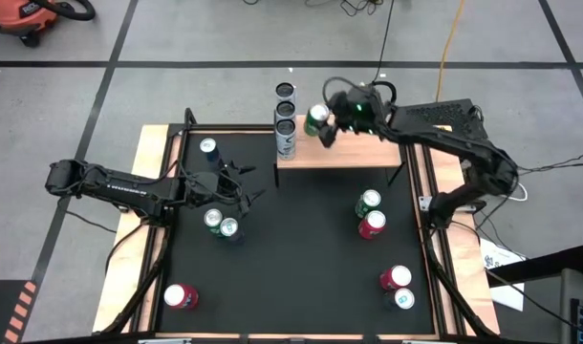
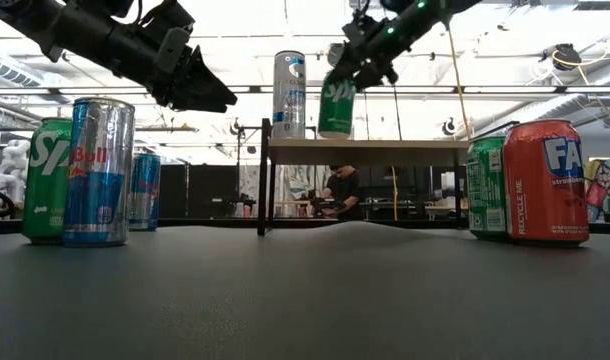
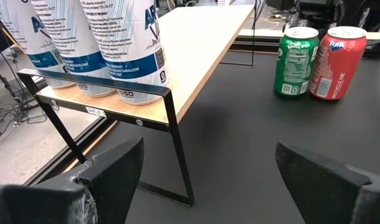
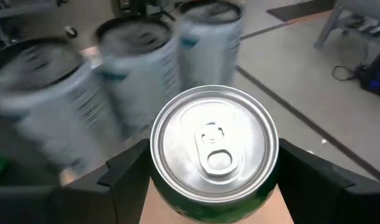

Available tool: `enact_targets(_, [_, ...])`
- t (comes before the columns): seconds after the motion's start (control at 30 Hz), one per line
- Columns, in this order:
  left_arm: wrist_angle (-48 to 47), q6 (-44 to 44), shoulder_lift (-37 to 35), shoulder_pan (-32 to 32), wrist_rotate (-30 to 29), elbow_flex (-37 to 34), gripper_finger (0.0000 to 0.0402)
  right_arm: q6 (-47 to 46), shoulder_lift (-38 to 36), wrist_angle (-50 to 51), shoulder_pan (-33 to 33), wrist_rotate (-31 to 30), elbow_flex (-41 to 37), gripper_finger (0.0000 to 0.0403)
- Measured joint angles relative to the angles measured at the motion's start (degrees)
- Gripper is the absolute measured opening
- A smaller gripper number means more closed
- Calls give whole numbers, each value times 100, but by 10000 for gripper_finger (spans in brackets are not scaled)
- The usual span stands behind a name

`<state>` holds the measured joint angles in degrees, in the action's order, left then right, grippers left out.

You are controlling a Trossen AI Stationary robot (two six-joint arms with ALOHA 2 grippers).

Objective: Place canned beverage on shelf
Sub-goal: Put the middle green soda can on the shelf, then put the left green soda can on the shelf aligned with the other green soda can

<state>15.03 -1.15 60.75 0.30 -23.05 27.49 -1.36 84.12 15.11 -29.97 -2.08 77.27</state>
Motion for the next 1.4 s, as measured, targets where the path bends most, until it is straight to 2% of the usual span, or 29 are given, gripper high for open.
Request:
enact_targets(0.17, [-7,0,0,0,-2,0,363,11,672,241,-372,671,557,278])
enact_targets(0.3, [-17,0,0,0,-19,0,363,77,969,443,-502,689,859,278])
enact_targets(0.6, [-58,5,0,0,-132,0,363,231,1121,398,-602,985,901,281])
enact_targets(0.93, [-57,64,-2,0,-341,0,363,270,1133,269,-602,987,879,358])
enact_targets(1.1, [-81,350,-85,0,-541,24,363,334,874,228,-575,979,877,368])
enact_targets(1.23, [-571,346,-360,-44,-575,299,363,312,382,329,-478,659,870,364])
enact_targets(1.4, [-2177,-104,-850,-401,-552,789,363,121,-200,494,-257,651,679,361])
